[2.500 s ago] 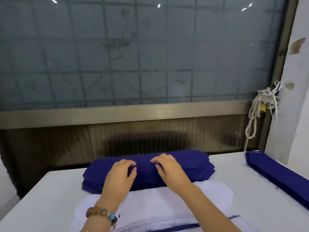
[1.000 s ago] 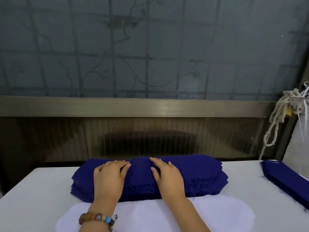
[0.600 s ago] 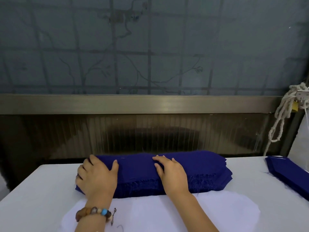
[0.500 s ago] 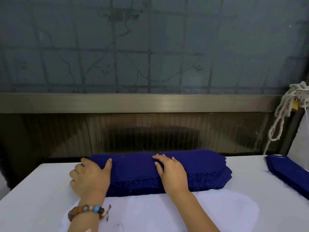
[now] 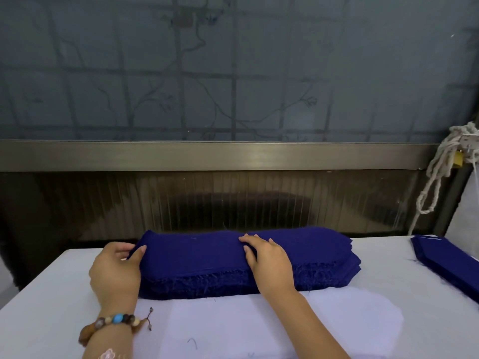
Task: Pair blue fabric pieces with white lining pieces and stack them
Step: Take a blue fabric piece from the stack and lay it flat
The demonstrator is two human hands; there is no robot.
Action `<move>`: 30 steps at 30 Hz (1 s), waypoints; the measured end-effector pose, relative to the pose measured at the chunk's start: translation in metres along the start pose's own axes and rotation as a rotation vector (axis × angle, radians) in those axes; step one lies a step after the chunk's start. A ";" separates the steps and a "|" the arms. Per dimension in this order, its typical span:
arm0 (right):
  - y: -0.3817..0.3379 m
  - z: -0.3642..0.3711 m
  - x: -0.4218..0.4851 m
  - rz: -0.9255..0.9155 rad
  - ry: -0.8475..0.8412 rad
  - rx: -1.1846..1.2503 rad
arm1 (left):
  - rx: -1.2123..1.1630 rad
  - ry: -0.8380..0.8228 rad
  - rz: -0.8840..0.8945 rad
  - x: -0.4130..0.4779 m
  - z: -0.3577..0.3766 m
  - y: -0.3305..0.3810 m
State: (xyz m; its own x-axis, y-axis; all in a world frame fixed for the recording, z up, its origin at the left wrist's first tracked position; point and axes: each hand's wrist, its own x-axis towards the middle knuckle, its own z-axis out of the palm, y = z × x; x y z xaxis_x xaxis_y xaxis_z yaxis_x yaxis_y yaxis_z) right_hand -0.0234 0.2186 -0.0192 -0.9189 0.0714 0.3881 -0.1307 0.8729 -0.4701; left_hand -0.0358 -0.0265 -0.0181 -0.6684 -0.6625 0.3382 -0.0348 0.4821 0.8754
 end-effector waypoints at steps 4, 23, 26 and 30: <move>0.000 0.000 -0.001 -0.001 0.002 -0.004 | -0.056 0.065 -0.022 -0.001 0.001 -0.004; 0.002 0.003 0.001 -0.019 0.041 -0.018 | 0.030 0.191 0.468 -0.005 0.005 -0.002; 0.003 0.004 0.001 -0.024 0.052 -0.019 | -0.191 0.093 0.506 -0.006 0.006 0.002; 0.003 0.005 0.003 -0.058 0.052 -0.037 | -0.520 -0.087 0.210 -0.005 0.008 0.003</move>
State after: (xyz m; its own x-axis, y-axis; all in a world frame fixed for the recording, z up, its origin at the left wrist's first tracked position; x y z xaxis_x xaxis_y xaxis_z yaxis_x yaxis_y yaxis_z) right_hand -0.0280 0.2186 -0.0233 -0.8895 0.0439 0.4547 -0.1687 0.8935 -0.4163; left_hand -0.0389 -0.0168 -0.0199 -0.6810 -0.5227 0.5129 0.4610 0.2382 0.8549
